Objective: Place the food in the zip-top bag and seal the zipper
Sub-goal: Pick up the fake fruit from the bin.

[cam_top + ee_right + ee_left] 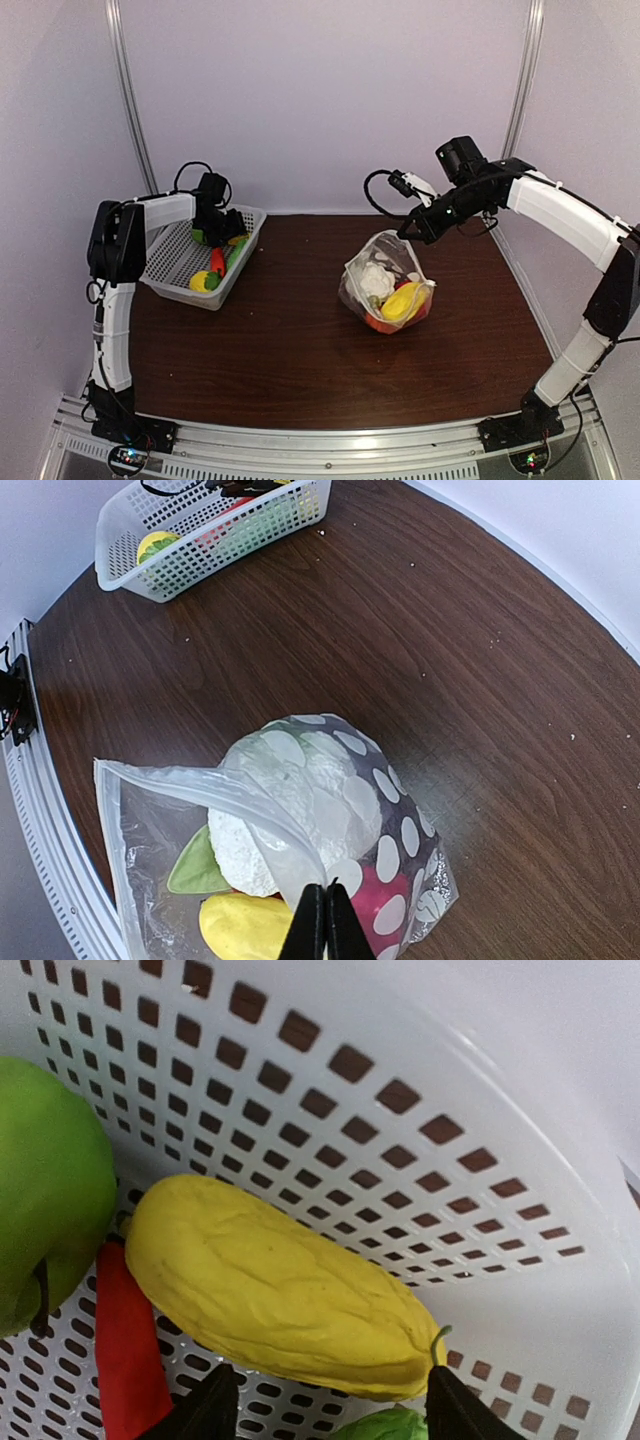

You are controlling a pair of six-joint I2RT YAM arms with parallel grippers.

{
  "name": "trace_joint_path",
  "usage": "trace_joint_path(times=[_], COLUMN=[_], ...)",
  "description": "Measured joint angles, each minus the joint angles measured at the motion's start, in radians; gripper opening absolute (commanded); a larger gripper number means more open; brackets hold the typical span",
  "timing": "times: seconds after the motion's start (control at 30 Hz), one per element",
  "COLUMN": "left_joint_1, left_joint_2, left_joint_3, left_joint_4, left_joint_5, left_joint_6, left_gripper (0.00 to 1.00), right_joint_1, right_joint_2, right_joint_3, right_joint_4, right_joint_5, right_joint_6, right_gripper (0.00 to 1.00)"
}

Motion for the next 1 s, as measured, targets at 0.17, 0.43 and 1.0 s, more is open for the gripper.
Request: trace_joint_path(times=[0.17, 0.43, 1.0], left_joint_1=[0.005, 0.029, -0.031], left_joint_2=[0.006, 0.024, -0.348], left_joint_3=[-0.043, -0.108, -0.395], left_joint_4=[0.06, 0.243, 0.383], left_joint_5=[-0.004, 0.034, -0.01], left_joint_6=[-0.097, -0.264, -0.15], left_gripper=[0.71, 0.51, 0.35], right_joint_1=[0.0, 0.0, 0.0], right_joint_2=[0.0, 0.0, 0.0], right_joint_3=[0.0, 0.0, -0.015], right_joint_4=[0.0, 0.0, 0.002], right_joint_5=[-0.01, -0.027, -0.033], right_joint_6=[0.0, 0.0, 0.0], right_gripper=[0.0, 0.0, 0.0])
